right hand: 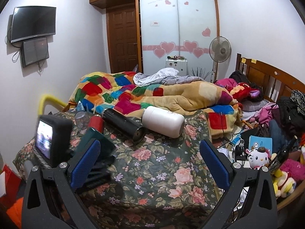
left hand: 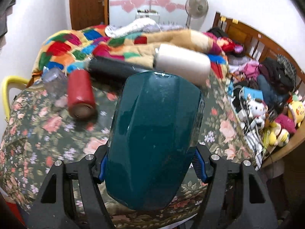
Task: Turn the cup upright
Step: 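Lift the teal mug with the left gripper and set it down on the bed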
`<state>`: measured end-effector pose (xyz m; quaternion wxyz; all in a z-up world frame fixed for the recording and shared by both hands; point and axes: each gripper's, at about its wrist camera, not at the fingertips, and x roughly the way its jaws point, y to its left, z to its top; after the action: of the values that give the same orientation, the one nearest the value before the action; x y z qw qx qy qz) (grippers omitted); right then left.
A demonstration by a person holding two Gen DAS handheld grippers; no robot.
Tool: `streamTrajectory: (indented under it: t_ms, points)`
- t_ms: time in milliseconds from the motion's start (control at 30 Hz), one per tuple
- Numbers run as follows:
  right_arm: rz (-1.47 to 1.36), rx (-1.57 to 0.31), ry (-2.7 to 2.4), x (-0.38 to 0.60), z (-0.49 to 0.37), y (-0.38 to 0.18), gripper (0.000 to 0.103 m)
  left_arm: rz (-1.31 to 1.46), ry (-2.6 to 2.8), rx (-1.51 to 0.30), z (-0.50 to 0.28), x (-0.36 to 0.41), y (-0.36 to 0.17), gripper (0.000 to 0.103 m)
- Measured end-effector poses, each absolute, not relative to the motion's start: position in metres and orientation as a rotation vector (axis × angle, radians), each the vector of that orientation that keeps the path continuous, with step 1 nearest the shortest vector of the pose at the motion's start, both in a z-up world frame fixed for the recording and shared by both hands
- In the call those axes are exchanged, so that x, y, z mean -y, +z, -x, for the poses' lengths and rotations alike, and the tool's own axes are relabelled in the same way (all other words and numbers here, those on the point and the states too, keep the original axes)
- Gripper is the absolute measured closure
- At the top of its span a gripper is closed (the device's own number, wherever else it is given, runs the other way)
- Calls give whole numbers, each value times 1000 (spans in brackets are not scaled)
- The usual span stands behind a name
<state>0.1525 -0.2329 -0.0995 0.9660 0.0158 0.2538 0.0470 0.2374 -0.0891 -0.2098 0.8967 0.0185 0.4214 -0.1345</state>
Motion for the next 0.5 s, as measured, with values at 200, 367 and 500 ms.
streamTrajectory:
  t_ms: [200, 367, 500]
  points:
    - [-56, -557, 85, 246, -160, -113, 0, -46, -264, -985, -257, 99, -252, 34]
    - [-71, -592, 84, 253, -165, -124, 0, -26, -244, -1030, -265, 99, -271, 34]
    - [-72, -611, 80, 254, -168, -128, 0, -50, -232, -1022, -269, 100, -272, 34]
